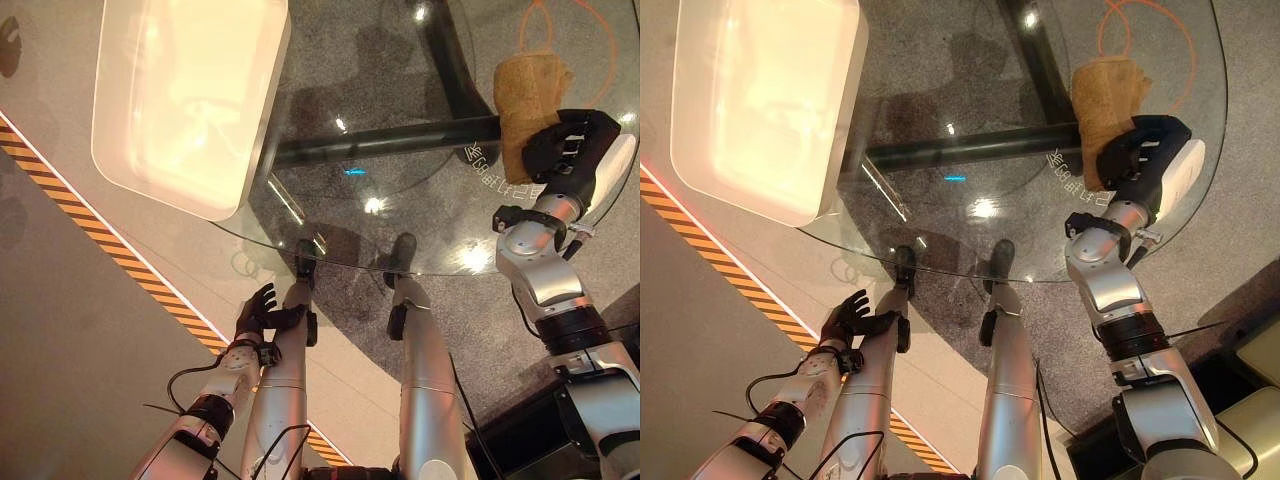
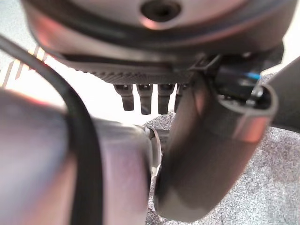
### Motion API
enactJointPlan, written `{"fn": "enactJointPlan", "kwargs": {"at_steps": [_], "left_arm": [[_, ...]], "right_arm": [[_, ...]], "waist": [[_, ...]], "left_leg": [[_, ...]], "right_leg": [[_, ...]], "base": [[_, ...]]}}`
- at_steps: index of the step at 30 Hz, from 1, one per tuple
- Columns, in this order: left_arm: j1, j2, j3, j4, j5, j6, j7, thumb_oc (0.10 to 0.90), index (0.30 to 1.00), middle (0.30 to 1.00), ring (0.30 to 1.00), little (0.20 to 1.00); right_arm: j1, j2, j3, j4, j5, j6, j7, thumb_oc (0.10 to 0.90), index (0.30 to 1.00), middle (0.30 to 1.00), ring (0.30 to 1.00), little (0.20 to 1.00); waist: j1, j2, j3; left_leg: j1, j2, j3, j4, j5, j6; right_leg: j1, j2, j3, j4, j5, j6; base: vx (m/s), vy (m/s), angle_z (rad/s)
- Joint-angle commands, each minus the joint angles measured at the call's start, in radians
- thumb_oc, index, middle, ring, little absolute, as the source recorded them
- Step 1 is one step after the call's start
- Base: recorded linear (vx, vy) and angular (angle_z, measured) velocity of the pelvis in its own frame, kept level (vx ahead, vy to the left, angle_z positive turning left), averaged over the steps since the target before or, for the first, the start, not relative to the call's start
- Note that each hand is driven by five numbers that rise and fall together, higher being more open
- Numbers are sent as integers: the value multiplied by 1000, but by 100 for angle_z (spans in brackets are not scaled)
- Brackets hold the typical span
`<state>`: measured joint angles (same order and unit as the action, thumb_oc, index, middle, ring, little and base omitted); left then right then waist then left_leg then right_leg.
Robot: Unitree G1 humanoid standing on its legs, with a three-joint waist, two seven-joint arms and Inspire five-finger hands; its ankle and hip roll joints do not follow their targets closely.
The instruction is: Wipe the table with a cloth and put it in the basket.
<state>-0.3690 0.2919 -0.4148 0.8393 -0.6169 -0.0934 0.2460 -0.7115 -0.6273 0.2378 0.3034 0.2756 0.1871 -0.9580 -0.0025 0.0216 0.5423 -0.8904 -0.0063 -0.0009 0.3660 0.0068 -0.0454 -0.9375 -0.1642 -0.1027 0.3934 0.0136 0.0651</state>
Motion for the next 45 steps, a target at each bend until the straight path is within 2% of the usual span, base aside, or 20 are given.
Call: {"fn": "enactJointPlan", "kwargs": {"at_steps": [1,7,13,17,21,26,41,45], "left_arm": [[171,-19,24,-25,2,18,2,800,900,900,900,900],[174,-15,45,-33,8,18,3,800,900,900,900,900],[179,-27,48,-47,15,9,7,800,900,900,900,900],[170,-35,47,-50,14,-2,6,800,900,900,900,900],[154,-47,38,-53,19,3,14,800,900,900,900,900],[150,-49,32,-51,22,12,8,800,900,900,900,900],[120,-63,7,-35,24,20,10,800,900,900,900,900],[103,-65,2,-34,23,24,15,800,900,900,900,900]], "right_arm": [[9,-86,-70,-153,-90,-75,12,100,300,300,300,200],[50,-55,-31,-234,-119,-52,176,100,300,300,300,200],[78,12,24,-297,-123,-93,330,100,300,300,300,200],[65,44,55,-313,-133,-102,379,100,300,300,300,200],[35,83,113,-356,-170,-71,443,100,300,300,300,200],[8,104,175,-391,-186,-29,487,100,300,300,300,200],[-53,165,316,-364,-224,0,589,100,300,300,300,200],[-73,169,348,-342,-215,10,575,100,300,300,300,200]], "waist": [[-2,20,-22],[-6,15,-22],[-4,14,-22],[-1,15,-22],[4,19,-22],[12,23,-22],[30,32,-22],[33,33,-22]], "left_leg": [[-19,-67,62,32,-35,40],[-26,-68,63,33,-32,40],[-30,-67,67,35,-30,41],[-30,-68,67,35,-31,40],[-31,-70,67,36,-30,41],[-31,-72,65,35,-26,41],[-34,-79,60,41,-23,41],[-32,-80,61,39,-20,39]], "right_leg": [[13,88,0,-77,60,17],[4,87,-2,-72,59,17],[-2,84,-4,-68,57,16],[-2,83,-6,-65,54,15],[-4,82,-6,-60,51,14],[-3,79,-12,-60,50,12],[-6,69,-21,-57,51,12],[-4,68,-23,-56,52,13]], "base": [[0,0,0],[0,0,0],[0,0,0],[0,0,0],[0,0,0],[3,8,2],[4,7,5],[0,0,0]]}}
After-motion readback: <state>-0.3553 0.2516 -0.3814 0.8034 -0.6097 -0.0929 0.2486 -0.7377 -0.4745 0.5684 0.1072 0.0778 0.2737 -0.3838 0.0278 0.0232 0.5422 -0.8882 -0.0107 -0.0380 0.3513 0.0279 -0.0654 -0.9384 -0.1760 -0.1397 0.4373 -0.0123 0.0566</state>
